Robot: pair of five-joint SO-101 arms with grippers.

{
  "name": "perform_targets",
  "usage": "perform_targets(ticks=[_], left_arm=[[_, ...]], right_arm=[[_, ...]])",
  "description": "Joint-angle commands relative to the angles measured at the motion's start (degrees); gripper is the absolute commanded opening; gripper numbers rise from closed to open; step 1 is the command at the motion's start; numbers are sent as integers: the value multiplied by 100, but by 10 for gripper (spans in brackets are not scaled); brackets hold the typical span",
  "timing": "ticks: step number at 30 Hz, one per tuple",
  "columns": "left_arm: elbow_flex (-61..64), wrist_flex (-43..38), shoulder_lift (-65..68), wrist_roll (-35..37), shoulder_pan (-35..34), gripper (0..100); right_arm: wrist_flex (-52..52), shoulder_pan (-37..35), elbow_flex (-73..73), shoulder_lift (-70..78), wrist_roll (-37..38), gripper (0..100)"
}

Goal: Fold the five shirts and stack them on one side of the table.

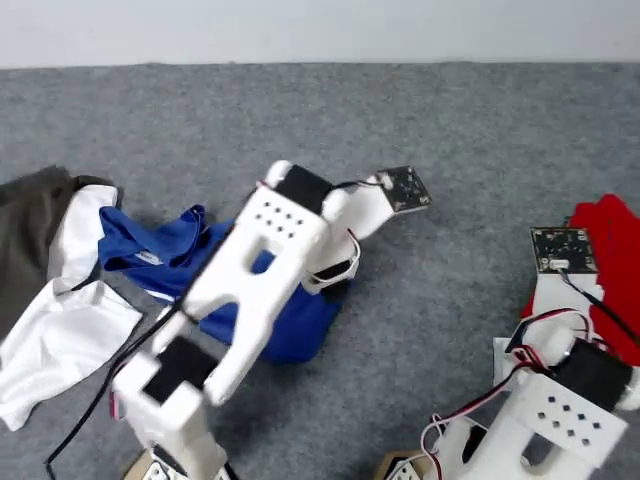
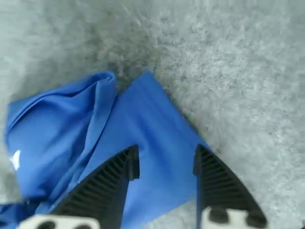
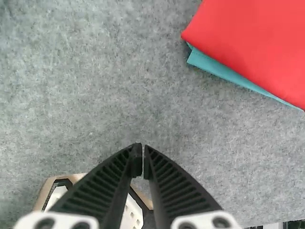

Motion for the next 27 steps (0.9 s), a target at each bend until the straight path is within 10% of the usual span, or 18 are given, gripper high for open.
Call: perform_targets(ticks=[1,27], left_arm=[[-734,-79,580,-97,18,186],[-2905,396,3068,-255,-62,148]], right_arm=[[-4,-57,-26,-13,9,10],[-4,-57,-26,-57,44,10]])
